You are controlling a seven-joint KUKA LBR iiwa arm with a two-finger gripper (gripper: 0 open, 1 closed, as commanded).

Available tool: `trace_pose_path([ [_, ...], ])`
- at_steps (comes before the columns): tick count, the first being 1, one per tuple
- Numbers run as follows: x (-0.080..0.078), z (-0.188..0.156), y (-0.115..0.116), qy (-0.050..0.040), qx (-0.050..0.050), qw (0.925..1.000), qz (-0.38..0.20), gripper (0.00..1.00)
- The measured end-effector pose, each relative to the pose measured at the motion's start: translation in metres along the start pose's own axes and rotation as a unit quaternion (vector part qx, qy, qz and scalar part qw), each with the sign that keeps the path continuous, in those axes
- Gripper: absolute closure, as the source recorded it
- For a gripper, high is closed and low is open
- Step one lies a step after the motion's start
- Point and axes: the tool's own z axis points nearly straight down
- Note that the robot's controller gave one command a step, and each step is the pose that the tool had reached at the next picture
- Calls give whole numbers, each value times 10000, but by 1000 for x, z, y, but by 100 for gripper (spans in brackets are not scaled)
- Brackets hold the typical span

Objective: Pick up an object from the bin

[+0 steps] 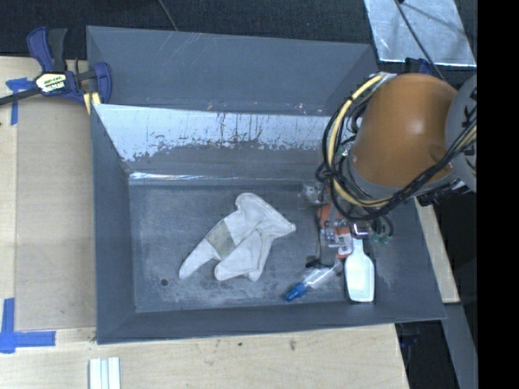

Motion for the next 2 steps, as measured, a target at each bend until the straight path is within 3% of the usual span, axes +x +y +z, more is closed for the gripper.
trace_pose_path([
  [2, -2, -4, 0, -43, 0, 10000, -5, 0],
])
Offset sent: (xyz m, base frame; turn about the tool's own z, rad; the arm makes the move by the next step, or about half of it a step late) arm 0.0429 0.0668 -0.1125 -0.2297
